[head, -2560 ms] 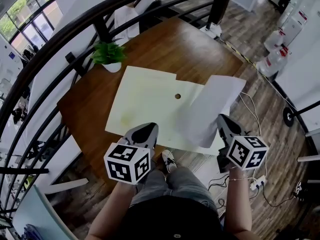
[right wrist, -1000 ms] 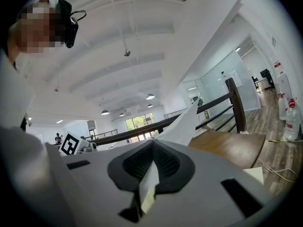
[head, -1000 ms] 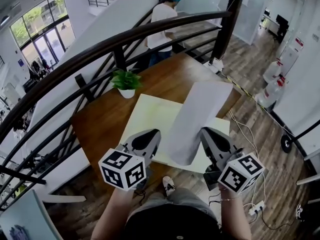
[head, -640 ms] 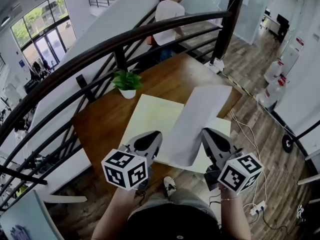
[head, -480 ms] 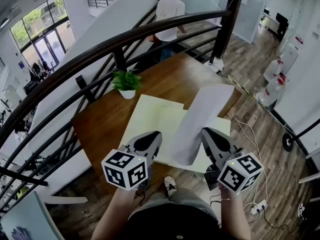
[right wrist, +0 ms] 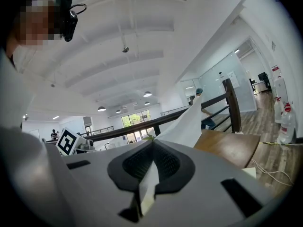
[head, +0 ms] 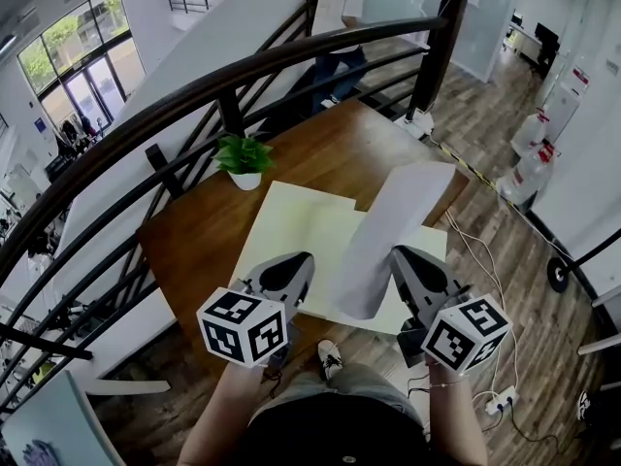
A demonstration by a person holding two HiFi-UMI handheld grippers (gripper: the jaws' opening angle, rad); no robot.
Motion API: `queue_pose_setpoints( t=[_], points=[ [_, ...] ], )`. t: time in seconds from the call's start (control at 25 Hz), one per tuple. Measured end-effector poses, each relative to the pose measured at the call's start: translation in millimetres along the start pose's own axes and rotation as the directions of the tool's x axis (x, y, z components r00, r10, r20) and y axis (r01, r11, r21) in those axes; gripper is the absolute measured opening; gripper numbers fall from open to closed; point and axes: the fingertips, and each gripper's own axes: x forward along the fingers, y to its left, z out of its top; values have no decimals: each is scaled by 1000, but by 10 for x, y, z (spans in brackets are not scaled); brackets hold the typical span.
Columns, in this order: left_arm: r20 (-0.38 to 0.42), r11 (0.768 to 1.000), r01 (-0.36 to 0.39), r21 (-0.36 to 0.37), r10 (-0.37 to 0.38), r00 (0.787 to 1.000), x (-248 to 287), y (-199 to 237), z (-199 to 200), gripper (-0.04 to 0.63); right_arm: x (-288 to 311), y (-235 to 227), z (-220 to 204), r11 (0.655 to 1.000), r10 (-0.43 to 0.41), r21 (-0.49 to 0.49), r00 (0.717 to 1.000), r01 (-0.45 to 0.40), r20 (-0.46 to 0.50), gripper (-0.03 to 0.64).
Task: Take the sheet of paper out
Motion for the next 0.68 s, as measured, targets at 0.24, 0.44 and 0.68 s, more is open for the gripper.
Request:
queue_pose_setpoints(
  t=[0.24,0.44,0.68],
  points=[
    [-14,1000,-3,-22,3,1000,14,14,-62,23,-18,-43,-22,1000,-7,-11,1000,7,-10,26],
    [-31,999,-9,-31,8,999,31,27,-102,23,-31,-66,-18,1000,-7,-9,1000,7,-16,27],
    [-39,999,-2,-37,1,999,63,37,-144,23,-17,-87,-43,1000,-11,-16,1000,11,-23,27]
  ],
)
